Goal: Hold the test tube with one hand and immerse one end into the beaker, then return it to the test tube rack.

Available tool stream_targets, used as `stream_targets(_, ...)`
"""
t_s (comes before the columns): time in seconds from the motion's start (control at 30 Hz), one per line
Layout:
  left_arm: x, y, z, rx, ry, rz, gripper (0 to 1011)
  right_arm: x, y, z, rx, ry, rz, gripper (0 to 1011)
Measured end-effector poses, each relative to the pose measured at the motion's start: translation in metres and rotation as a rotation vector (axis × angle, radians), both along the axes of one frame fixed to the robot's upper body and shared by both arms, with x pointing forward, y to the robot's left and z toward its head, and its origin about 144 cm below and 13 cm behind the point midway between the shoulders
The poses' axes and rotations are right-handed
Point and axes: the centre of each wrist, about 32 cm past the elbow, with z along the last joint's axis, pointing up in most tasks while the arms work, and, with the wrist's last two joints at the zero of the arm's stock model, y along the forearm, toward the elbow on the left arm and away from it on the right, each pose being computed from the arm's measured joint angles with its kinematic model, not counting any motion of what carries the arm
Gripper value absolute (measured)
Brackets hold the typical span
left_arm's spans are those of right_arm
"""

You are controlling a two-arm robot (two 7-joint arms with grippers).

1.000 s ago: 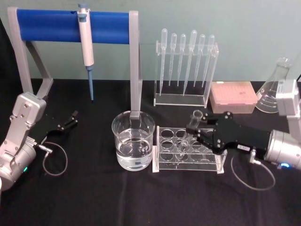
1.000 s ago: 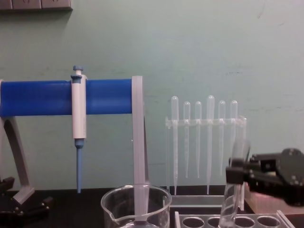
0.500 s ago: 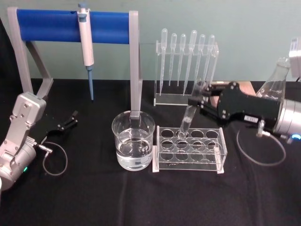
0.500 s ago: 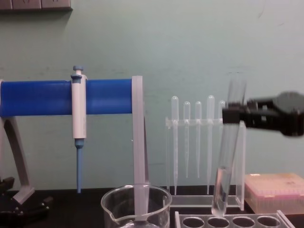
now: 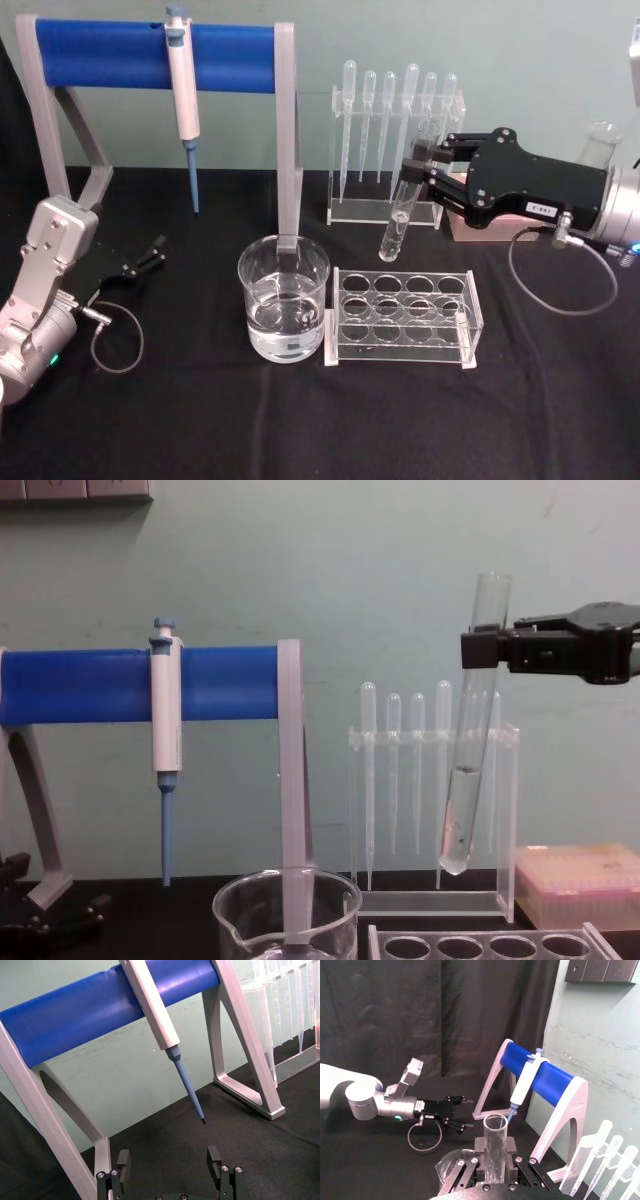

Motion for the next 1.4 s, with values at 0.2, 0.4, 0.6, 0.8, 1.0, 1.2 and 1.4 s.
stream_targets(0.2,0.0000,0.0000,0.0000,0.000,0.000,0.000,1000,0.0000,-0.0004,0.0012,-0.002,0.001,0.002,242)
stream_targets(0.4,0.0000,0.0000,0.0000,0.000,0.000,0.000,1000,0.0000,-0.0001,0.0008,-0.002,0.001,0.002,242)
stream_targets(0.6,0.0000,0.0000,0.0000,0.000,0.000,0.000,1000,0.0000,-0.0001,0.0007,-0.001,0.001,0.002,242)
stream_targets(0.8,0.0000,0.0000,0.0000,0.000,0.000,0.000,1000,0.0000,-0.0001,0.0005,-0.001,0.001,0.002,241)
stream_targets(1.0,0.0000,0.0000,0.0000,0.000,0.000,0.000,1000,0.0001,-0.0002,0.0003,-0.001,0.002,0.001,242)
stream_targets(1.2,0.0000,0.0000,0.0000,0.000,0.000,0.000,1000,0.0001,-0.0002,0.0001,0.000,0.001,0.001,242)
stream_targets(1.4,0.0000,0.0000,0.0000,0.000,0.000,0.000,1000,0.0001,-0.0002,0.0001,-0.001,0.001,0.001,241)
